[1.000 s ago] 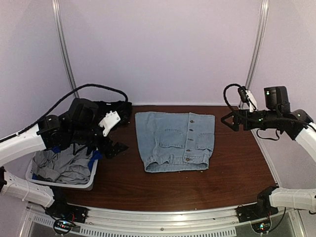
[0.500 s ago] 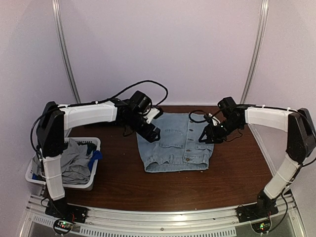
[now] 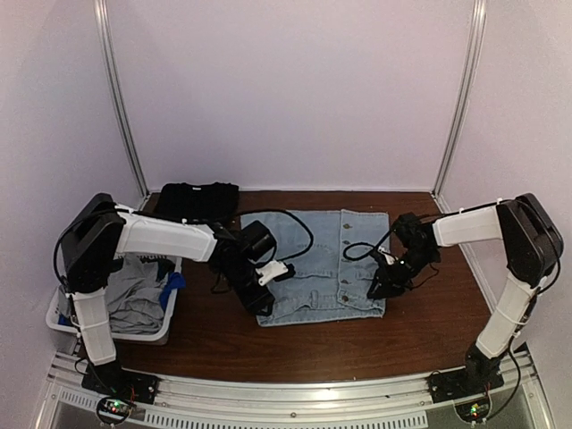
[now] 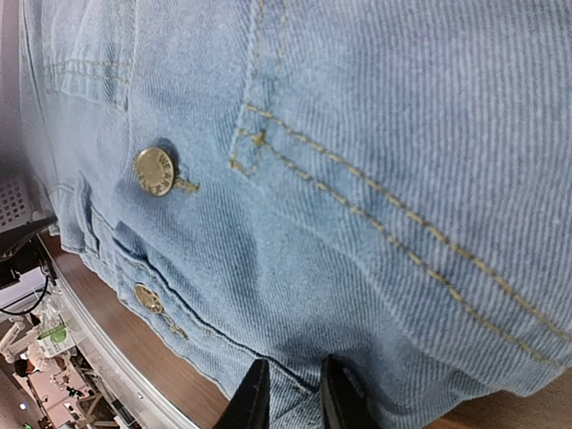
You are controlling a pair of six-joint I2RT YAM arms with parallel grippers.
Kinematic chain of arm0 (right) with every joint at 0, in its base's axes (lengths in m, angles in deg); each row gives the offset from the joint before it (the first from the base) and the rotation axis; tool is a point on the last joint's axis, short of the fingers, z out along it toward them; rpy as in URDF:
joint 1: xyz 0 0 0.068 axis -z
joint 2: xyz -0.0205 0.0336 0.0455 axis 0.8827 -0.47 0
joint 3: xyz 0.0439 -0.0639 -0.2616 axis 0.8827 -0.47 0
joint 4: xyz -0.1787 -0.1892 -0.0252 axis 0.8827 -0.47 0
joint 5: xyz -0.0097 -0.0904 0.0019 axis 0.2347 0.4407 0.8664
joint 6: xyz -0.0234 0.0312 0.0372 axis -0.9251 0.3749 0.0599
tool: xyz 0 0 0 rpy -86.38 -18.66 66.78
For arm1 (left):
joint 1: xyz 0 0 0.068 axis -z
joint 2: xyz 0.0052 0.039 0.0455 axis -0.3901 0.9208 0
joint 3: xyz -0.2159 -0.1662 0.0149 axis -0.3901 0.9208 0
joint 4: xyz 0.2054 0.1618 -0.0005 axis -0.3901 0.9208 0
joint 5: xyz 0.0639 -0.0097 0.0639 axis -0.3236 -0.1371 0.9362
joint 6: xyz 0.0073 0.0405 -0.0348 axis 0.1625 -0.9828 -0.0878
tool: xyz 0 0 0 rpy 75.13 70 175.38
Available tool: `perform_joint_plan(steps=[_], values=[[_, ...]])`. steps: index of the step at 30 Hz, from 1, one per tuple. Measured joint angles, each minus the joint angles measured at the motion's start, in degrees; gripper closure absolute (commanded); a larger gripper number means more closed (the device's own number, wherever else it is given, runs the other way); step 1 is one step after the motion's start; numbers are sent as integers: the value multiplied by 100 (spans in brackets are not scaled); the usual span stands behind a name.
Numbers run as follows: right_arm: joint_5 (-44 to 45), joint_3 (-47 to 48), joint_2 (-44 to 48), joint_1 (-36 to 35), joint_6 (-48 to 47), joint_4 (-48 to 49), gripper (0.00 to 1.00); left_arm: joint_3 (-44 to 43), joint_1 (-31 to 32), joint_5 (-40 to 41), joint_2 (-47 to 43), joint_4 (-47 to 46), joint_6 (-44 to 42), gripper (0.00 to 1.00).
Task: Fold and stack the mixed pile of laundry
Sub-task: Rotate the flattened skirt at the center of the board.
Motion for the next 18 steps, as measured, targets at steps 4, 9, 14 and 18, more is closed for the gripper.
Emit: perform_joint_plan(steps=[4, 9, 14, 18], values=[[-72, 50, 70, 107, -114, -26, 64, 256, -79, -66, -332, -4, 109, 41], [-24, 197, 951, 20, -494, -31, 59, 380, -221, -68, -1082, -201, 70, 41], [-35, 544, 1353, -105, -638, -146, 49, 262, 181, -72, -1266, -822, -138, 41], [-20, -81, 1580, -138, -181, -153, 43, 197, 612, -55, -920, -1222, -339, 41]])
